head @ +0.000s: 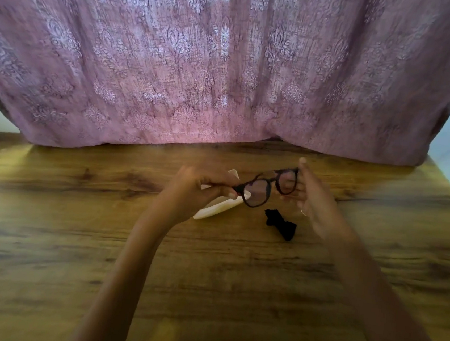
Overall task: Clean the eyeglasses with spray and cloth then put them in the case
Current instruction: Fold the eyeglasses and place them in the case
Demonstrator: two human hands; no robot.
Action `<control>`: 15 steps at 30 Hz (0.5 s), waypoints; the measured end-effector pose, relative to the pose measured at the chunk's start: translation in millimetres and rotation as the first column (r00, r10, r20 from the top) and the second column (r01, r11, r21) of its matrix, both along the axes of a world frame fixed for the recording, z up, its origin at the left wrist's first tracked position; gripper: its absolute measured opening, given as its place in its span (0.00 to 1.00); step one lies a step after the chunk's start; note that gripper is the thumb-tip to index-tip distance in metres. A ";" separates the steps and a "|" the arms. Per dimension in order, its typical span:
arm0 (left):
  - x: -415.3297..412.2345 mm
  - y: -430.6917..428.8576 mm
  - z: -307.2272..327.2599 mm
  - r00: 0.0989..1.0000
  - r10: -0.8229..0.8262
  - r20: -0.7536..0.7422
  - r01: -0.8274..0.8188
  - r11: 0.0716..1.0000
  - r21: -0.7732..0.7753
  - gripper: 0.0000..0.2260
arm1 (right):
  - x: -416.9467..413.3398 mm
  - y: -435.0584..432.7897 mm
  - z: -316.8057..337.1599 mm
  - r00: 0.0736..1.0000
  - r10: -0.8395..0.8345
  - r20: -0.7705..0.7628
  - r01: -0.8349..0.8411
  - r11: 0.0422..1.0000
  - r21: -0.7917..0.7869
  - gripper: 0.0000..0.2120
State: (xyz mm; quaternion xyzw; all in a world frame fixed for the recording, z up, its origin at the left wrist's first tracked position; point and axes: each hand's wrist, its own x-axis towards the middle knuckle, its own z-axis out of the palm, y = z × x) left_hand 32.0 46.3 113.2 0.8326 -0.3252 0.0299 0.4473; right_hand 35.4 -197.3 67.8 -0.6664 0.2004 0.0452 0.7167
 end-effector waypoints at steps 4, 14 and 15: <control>0.2 -0.4 0.7 0.990 -0.056 0.132 0.039 0.991 0.130 0.10 | -2.1 -7.3 7.5 0.996 0.072 0.045 -0.074 0.996 0.041 0.20; -6.9 0.0 -23.1 0.960 0.264 0.097 -0.272 0.959 0.085 0.14 | -6.0 -4.1 5.1 0.998 -0.037 0.059 0.031 0.994 0.100 0.12; -10.7 -2.3 -22.3 0.945 0.326 -0.008 -0.325 0.945 0.045 0.18 | -6.1 -3.4 4.8 0.997 -0.048 0.062 0.041 0.993 0.109 0.13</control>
